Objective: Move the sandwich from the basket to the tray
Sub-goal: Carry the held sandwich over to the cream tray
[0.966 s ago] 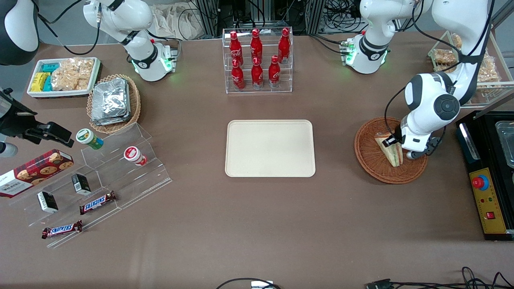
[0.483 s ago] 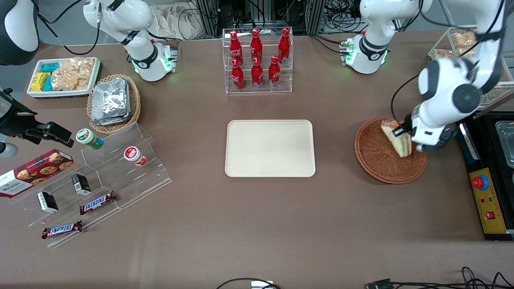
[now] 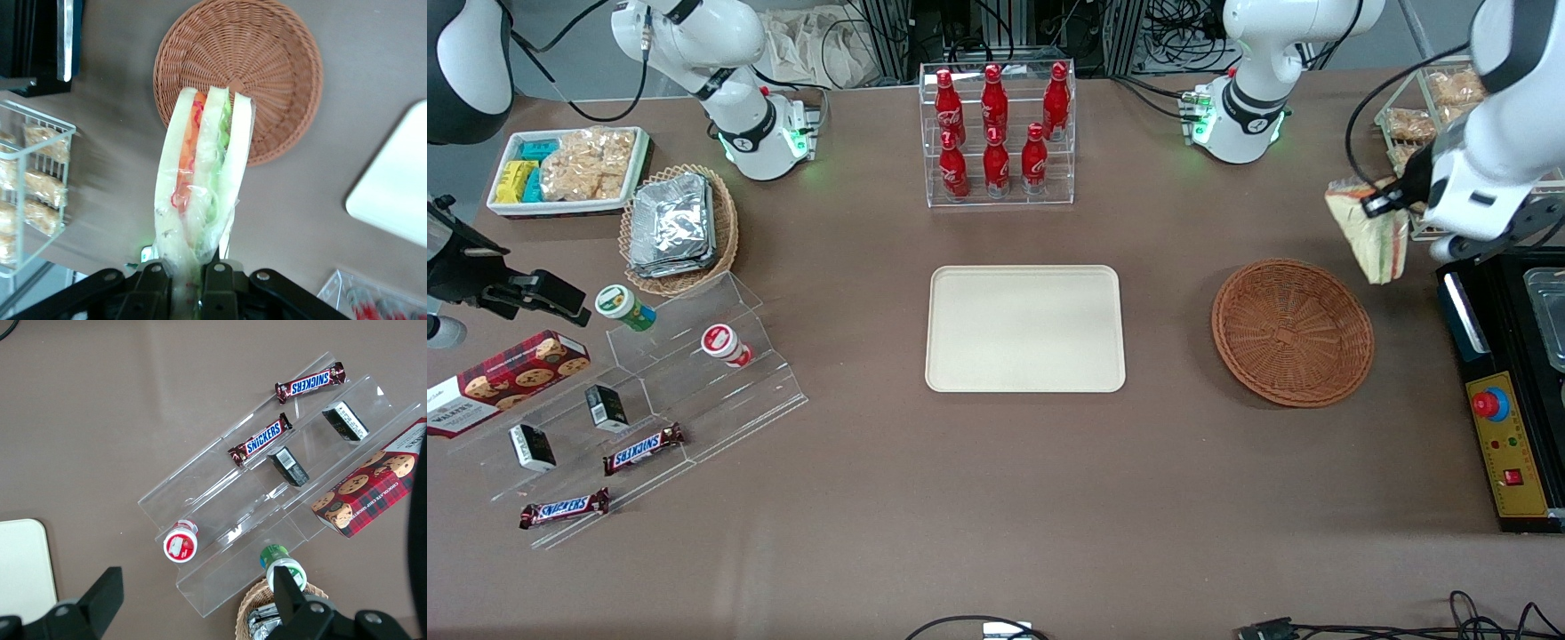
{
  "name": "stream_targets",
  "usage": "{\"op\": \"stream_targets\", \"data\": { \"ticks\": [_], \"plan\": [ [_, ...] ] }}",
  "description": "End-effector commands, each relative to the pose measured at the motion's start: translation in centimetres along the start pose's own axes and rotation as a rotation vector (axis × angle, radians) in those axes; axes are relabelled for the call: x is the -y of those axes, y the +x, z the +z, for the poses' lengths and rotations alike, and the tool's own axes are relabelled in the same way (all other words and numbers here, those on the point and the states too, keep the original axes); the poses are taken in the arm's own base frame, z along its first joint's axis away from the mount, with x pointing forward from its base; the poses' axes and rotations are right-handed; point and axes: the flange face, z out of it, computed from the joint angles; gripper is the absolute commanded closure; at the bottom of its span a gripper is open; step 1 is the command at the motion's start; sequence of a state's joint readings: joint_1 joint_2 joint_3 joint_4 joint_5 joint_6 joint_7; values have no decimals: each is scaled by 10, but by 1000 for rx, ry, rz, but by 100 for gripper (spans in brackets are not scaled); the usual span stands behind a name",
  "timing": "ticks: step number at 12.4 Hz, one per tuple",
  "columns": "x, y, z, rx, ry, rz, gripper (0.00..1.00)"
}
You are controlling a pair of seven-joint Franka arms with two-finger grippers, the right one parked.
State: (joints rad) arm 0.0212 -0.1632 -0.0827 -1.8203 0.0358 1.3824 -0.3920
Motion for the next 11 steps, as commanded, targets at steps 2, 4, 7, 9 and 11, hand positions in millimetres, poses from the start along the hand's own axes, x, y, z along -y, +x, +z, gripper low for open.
{"op": "stream_targets", "data": {
  "ticks": [2,4,7,9,11],
  "plan": [
    [-57,-24,-32,-15,-10,141,100],
    [-137,-54,-28,-21,7,210,100],
    [-252,-85,-17,19,-9,147,100],
    [-297,-102,-14,15,-51,100,100],
    [-313,-102,-5,-3,-85,67,100]
  ]
}}
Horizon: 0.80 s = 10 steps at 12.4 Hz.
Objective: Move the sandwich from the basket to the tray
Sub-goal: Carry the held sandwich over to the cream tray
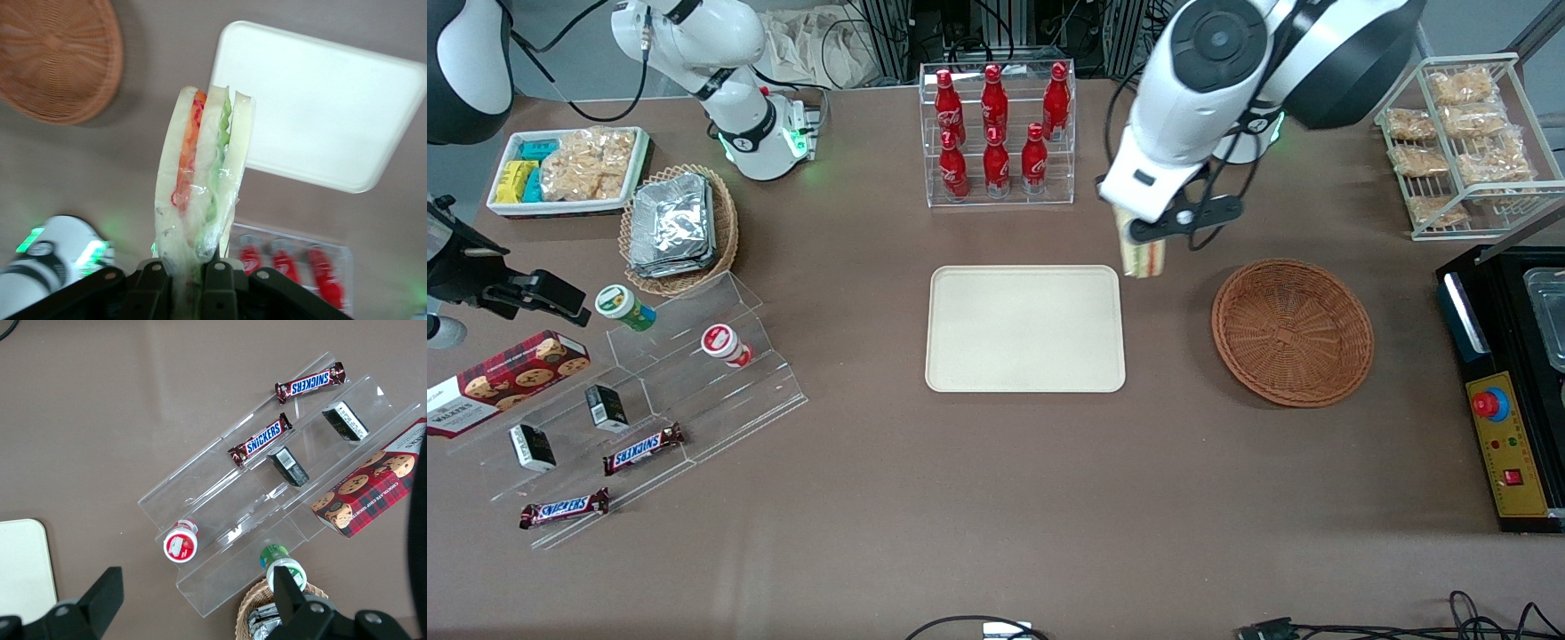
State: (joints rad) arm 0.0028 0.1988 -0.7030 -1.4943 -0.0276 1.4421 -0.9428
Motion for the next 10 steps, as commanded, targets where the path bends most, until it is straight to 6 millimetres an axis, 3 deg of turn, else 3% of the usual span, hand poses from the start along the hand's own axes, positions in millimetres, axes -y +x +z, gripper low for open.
{"op": "stream_targets", "data": {
  "ticks": [1,2,5,7,10],
  "plan": [
    [-16,14,17,4,-18,-28,100],
    [-24,15,43,-8,5,-17,100],
    [-34,30,154,-59,51,14,100],
    [-42,42,206,-83,53,59,100],
    [-55,59,266,-118,102,156,100]
  ]
}}
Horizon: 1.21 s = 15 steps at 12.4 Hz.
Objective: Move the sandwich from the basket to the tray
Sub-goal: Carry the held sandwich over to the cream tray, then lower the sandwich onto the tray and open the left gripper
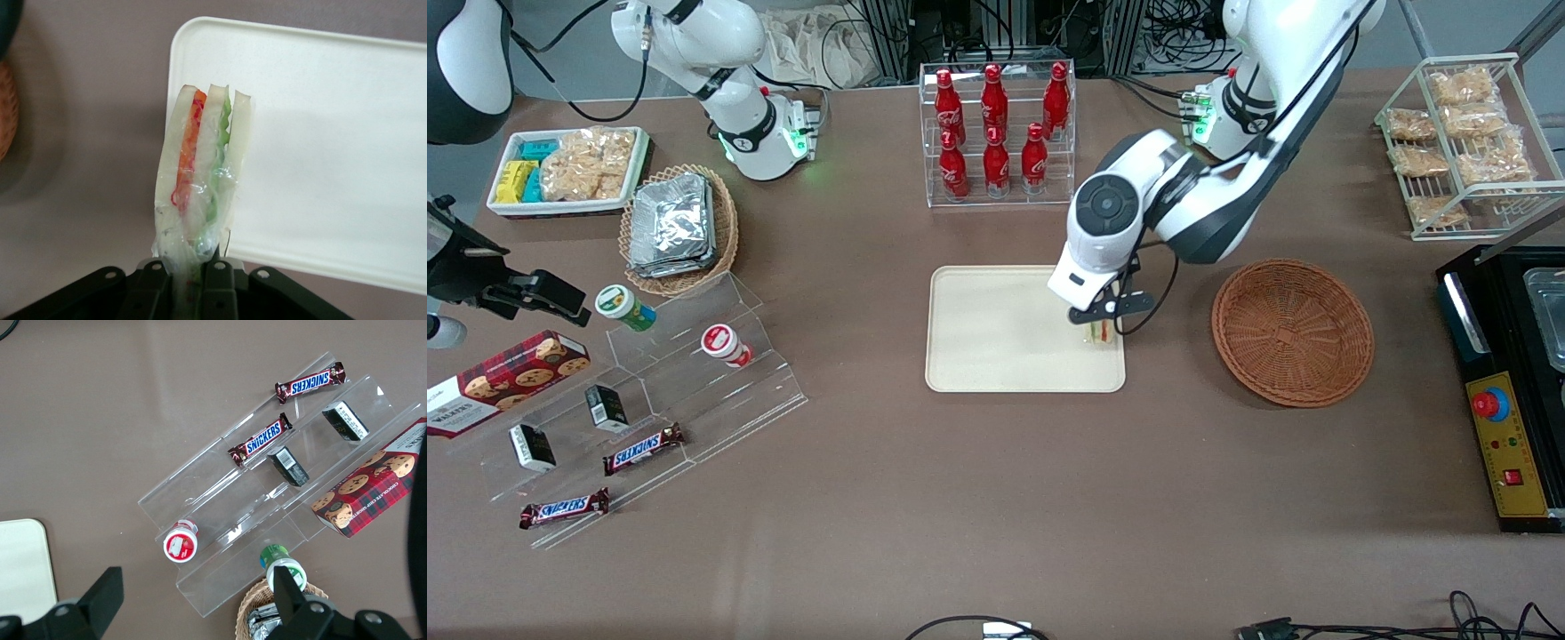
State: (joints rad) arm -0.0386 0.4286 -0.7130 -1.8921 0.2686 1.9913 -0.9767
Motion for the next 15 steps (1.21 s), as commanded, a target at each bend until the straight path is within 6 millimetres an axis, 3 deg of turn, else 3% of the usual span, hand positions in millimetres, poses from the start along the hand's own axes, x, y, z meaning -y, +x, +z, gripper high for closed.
{"op": "stream_targets", "data": {
  "ticks": [1,4,6,7,8,12,14,15],
  "plan": [
    [-17,8,35,-30,12,55,100],
    [-20,12,50,-32,9,46,99],
    [-20,13,56,-20,10,42,88],
    [-20,15,54,-21,7,25,28],
    [-18,16,53,-23,7,14,0],
    [-11,18,39,-22,31,-2,0],
    [2,20,6,-37,53,-32,0],
    [8,14,-25,-45,28,-57,0]
  ]
}}
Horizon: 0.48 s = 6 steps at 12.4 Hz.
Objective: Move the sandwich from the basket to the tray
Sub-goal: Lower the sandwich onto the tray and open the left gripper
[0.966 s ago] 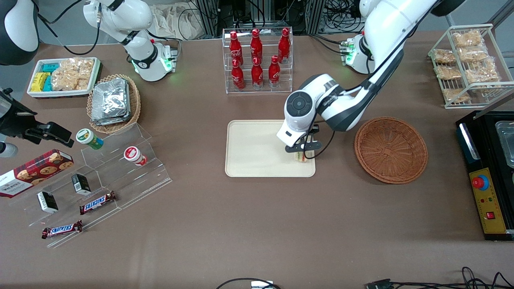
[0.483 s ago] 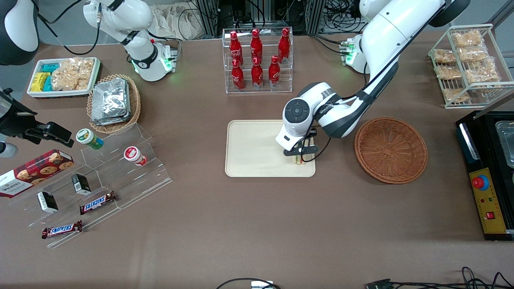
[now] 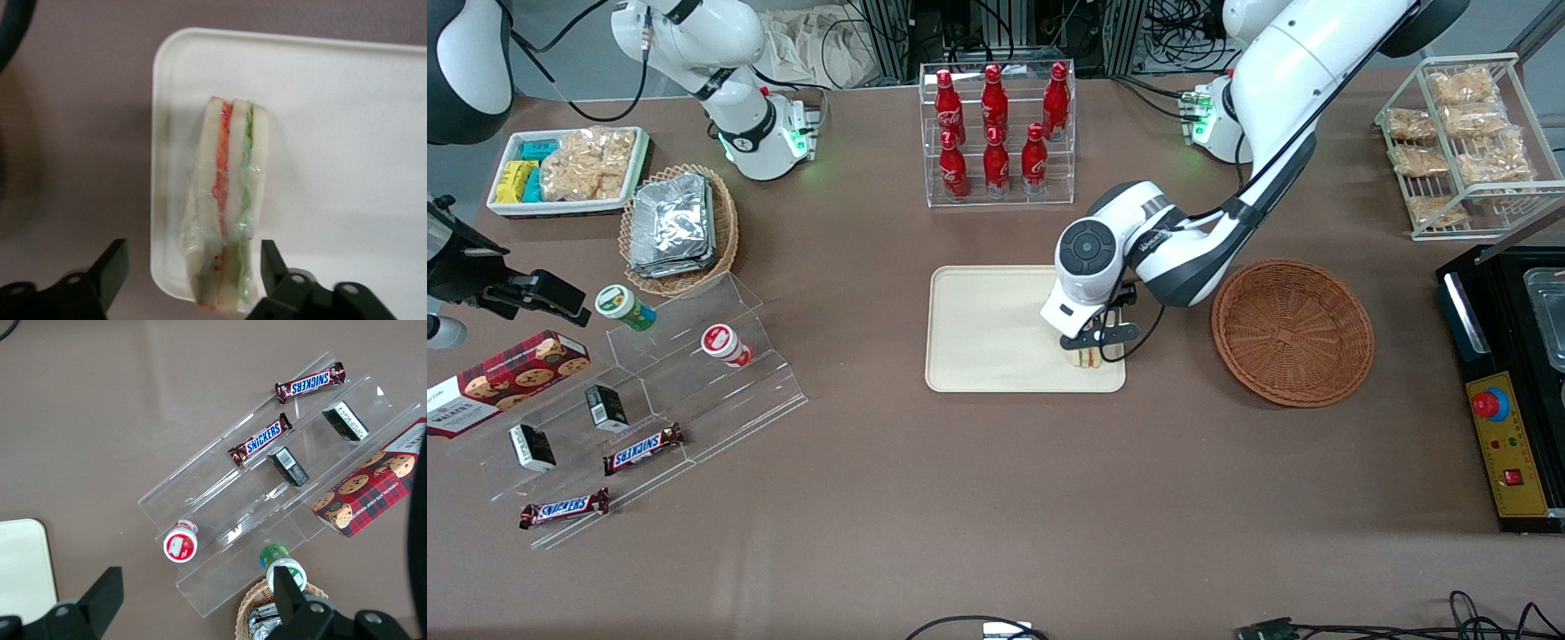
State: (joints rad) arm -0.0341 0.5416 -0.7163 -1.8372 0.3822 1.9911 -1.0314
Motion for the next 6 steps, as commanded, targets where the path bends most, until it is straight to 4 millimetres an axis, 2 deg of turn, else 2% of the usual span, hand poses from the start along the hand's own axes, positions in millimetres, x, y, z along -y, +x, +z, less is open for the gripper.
{"op": "stream_targets", "data": {
  "ticks": [1,3,5,6],
  "plan": [
    [33,-7,-83,-37,-34,-94,0],
    [68,-11,-145,-36,-25,-47,0],
    [124,-4,-188,-31,-15,-96,0],
    [156,-3,-199,-36,-9,-104,0]
  ]
}}
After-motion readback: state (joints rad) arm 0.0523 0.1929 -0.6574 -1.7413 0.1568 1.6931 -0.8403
